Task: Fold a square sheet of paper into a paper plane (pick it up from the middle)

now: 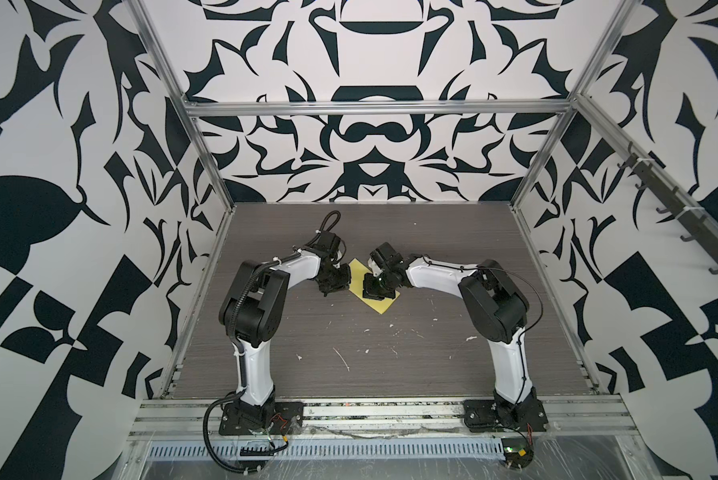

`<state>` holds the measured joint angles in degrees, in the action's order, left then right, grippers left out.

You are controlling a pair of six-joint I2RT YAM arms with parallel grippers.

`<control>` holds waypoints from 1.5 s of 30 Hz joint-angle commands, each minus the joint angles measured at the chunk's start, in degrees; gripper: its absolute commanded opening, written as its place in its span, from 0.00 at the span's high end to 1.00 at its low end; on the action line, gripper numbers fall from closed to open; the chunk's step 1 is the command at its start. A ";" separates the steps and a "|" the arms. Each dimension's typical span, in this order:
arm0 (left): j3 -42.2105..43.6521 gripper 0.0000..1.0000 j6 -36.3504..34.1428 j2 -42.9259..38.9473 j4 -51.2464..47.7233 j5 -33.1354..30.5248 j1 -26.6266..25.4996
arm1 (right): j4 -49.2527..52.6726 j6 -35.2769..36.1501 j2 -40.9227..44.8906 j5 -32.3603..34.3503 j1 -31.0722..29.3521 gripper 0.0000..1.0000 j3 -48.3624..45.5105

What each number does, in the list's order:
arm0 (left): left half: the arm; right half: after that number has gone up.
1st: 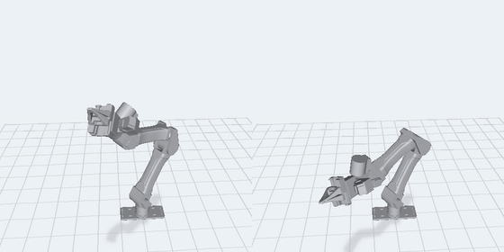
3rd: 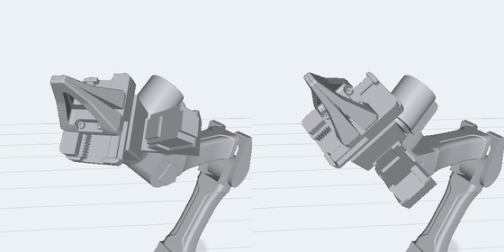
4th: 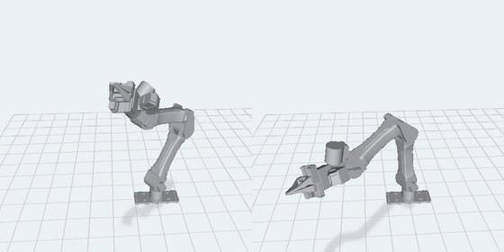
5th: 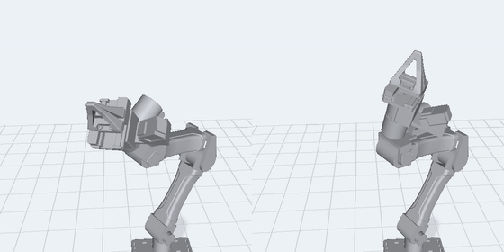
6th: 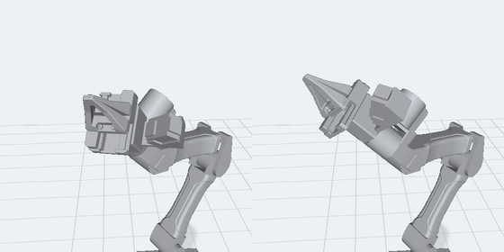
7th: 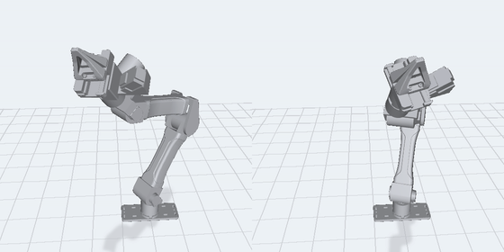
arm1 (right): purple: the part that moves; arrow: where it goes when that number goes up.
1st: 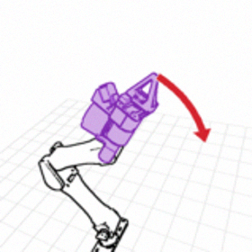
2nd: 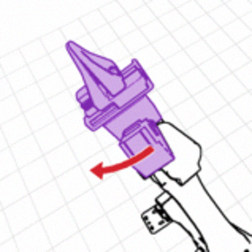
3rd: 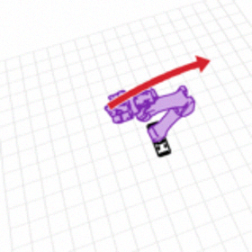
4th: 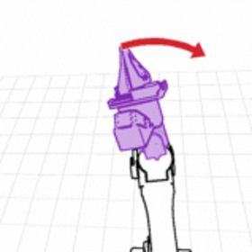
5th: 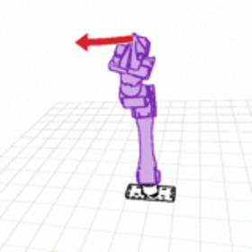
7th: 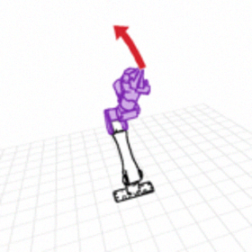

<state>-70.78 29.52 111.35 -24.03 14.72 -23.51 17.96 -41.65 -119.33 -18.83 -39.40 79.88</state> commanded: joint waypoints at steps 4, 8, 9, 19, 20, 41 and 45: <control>-1.29 0.98 -3.19 -0.60 -0.23 2.78 -1.45 | 4.72 1.46 -1.79 1.47 0.02 1.00 -0.92; -1.75 0.99 -3.27 0.88 -1.38 1.47 -1.67 | 4.72 1.31 -1.87 1.43 0.00 1.00 -0.60; -2.01 0.99 -3.24 1.42 -1.68 1.37 -1.66 | 4.80 1.33 -1.87 1.43 0.02 1.00 -0.64; -3.77 1.00 -3.44 4.22 -5.53 -4.00 -1.51 | 5.85 1.56 -1.96 1.95 0.02 1.00 -0.87; -3.86 1.00 -3.65 4.18 -5.82 -4.44 -1.33 | 5.87 1.70 -1.96 2.04 0.02 1.00 -0.85; -9.00 1.00 -10.38 8.36 -10.79 -9.66 5.84 | 6.65 2.18 -2.22 2.39 0.02 1.00 -1.13; -9.20 1.00 -11.22 7.94 -11.97 -11.91 7.31 | 6.56 2.18 -2.16 2.48 0.02 1.00 -0.99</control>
<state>-80.20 19.97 116.77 -31.11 10.04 -18.35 18.22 -40.27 -119.33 -18.74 -39.38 79.88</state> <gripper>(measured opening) 0.040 0.052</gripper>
